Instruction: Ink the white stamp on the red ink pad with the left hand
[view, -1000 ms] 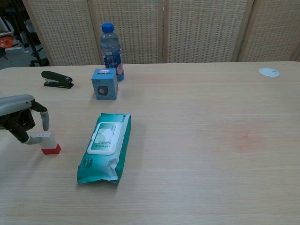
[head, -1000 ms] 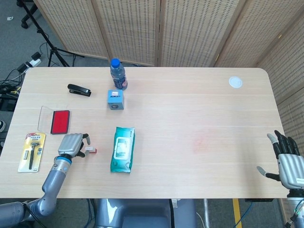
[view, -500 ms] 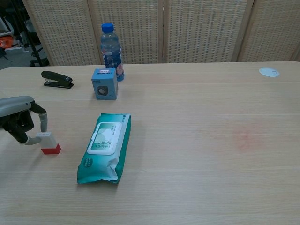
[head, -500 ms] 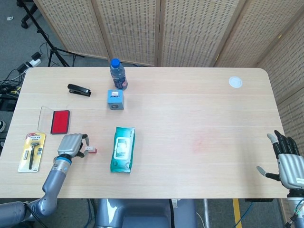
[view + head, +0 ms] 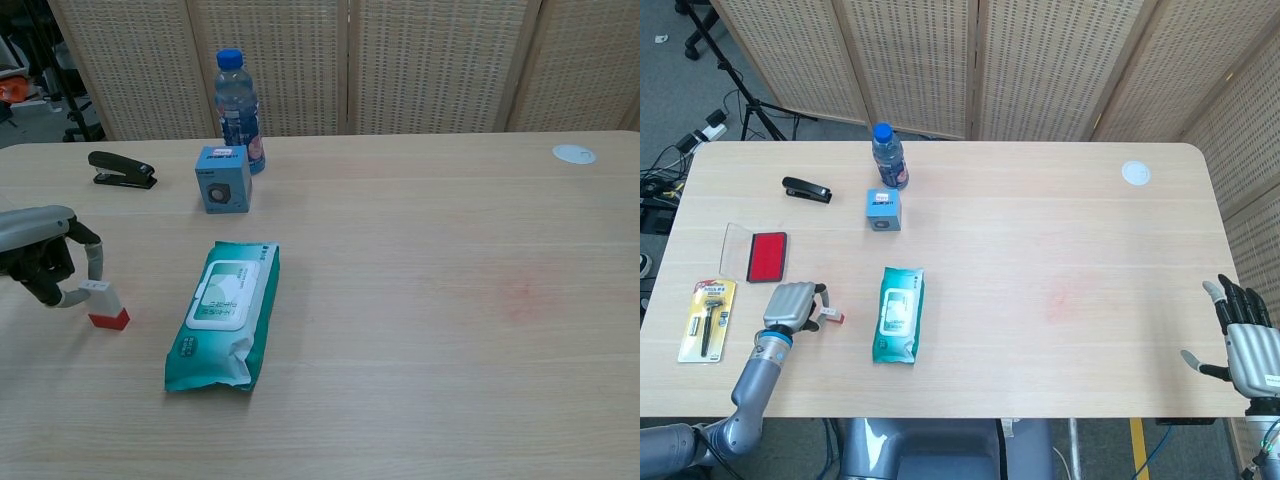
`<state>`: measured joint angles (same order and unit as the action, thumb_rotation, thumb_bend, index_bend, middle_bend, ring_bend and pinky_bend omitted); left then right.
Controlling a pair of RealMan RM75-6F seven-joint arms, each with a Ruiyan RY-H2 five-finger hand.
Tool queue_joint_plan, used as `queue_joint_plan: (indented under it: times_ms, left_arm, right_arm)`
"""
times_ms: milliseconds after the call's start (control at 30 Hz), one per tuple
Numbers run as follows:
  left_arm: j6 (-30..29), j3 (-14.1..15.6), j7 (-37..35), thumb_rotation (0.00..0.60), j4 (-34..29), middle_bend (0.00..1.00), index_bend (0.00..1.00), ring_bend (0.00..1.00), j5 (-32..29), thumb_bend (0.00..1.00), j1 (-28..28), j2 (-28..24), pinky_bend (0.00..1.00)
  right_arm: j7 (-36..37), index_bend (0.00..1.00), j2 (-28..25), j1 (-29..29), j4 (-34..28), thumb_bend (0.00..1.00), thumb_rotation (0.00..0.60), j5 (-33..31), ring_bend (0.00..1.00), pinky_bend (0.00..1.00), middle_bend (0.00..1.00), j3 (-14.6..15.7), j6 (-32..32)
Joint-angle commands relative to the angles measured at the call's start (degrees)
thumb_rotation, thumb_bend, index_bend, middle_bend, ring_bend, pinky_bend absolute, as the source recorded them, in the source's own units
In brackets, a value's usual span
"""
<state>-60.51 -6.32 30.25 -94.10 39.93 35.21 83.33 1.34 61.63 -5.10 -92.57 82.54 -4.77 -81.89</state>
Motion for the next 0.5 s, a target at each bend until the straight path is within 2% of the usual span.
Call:
queue_joint_plan:
  times_ms: [33,267,500]
  left_arm:
    - [-0.44,-0.23,-0.92,0.6,-0.38,1.0,0.62,1.0,1.04,0.37,-0.19,-0.42,0.97]
    - [-1.28,-2.58,-6.54,0.6,-1.24,1.0,0.63,1.0,5.15,0.37,-1.16,-3.42,0.97]
    - [0.96,-6.22,-9.58,0.6,0.8,1.0,0.63,1.0,2.42,0.37,-0.39,-8.02,0.97]
  right_arm:
    - [0.01,0.0,0.0,-0.03,0.0,0.0,0.6,0.02,0.0,0.0,0.0,0.01,0.04]
    - [-0.05,0.0,0.03,-0.12,-0.1,0.0,0.6,0.15,0.0,0.0,0.0,0.16,0.27]
    - [-0.48,0.0,0.4,-0.49,0.21,0.0,0.6,-0.59,0.0,0.0,0.0,0.1,1.22]
